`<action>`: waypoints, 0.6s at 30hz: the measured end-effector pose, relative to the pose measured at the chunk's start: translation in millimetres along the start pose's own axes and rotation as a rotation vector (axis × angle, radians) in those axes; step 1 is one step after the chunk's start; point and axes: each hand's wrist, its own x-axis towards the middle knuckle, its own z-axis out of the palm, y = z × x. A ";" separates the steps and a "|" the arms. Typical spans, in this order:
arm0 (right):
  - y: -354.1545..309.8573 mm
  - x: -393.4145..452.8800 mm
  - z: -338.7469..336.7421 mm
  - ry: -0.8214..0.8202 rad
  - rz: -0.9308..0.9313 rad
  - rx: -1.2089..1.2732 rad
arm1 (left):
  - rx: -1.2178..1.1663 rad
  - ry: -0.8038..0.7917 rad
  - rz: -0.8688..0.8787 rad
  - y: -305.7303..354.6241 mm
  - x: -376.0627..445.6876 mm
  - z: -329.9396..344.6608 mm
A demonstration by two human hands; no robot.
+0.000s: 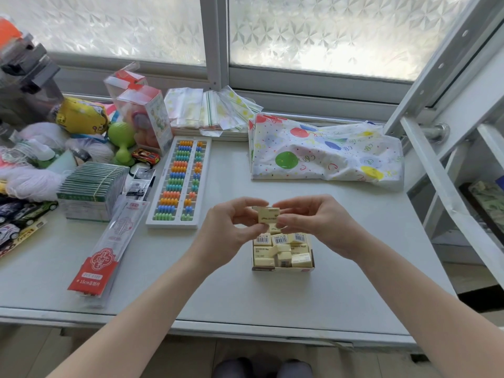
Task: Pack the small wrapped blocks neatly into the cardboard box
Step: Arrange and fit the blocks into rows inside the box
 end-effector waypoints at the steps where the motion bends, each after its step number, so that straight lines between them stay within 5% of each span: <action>1: 0.2 -0.1 0.0 -0.008 0.005 -0.011 | 0.055 0.015 0.035 -1.0 -0.8 0.2; 9: 3.1 3.5 9.2 0.063 -0.368 -0.835 | 0.241 0.001 0.102 -6.2 -2.3 0.9; 13: 5.6 22.0 8.4 0.092 -0.271 -0.992 | 0.692 0.043 0.179 -11.3 2.4 -0.3; 18: 11.2 36.4 17.9 -0.005 -0.130 -1.016 | 0.748 0.005 0.121 -13.5 2.9 2.4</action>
